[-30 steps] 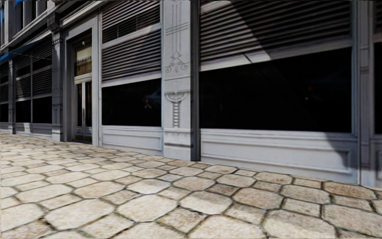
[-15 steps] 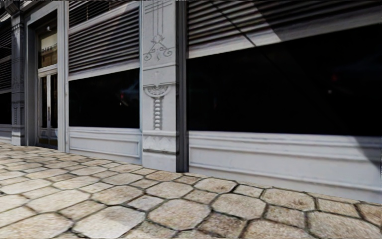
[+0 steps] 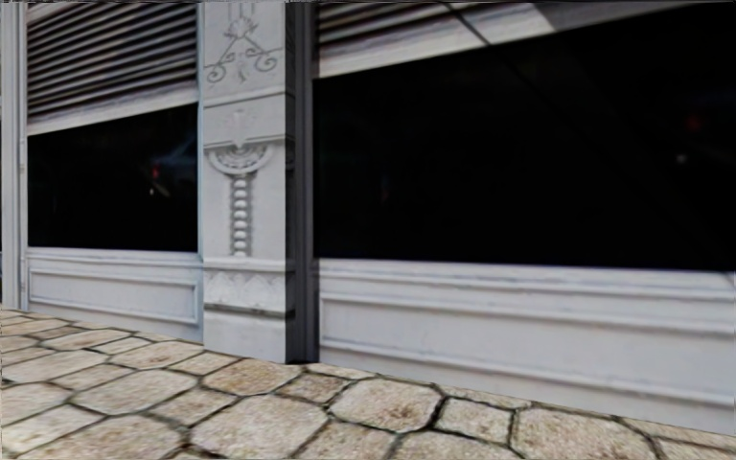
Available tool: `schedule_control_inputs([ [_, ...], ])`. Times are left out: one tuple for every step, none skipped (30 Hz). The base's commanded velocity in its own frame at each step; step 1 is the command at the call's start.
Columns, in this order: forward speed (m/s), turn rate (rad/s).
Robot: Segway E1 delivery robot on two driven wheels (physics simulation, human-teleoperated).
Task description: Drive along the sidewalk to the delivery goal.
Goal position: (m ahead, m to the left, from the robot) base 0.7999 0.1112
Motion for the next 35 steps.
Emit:
schedule_control_inputs([
  [1.11,0.00],
  [1.11,0.00],
  [1.11,0.00],
  [1.11,0.00],
  [1.02,0.00],
  [0.00,0.00],
  [0.00,0.00],
  [0.00,0.00],
  [0.00,0.00],
  [0.00,0.00],
  [0.00,0.00],
  [0.00,0.00],
  [0.00,0.00],
  [0.00,0.00],
  [0.00,0.00],
  [0.00,0.00],
  [0.00,0.00],
  [0.00,0.00],
  [0.00,0.00],
  [0.00,0.00],
  [0.00,0.00],
  [0.00,0.00],
  [0.00,0.00],
  [0.00,0.00],
  [0.00,0.00],
  [0.00,0.00],
  [0.00,0.00],
  [0.00,0.00],
  [0.00,0.00],
  [0.00,0.00],
  [0.00,0.00],
  [0.00,0.00],
  [0.00,0.00],
  [0.00,0.00],
  [0.00,0.00],
])
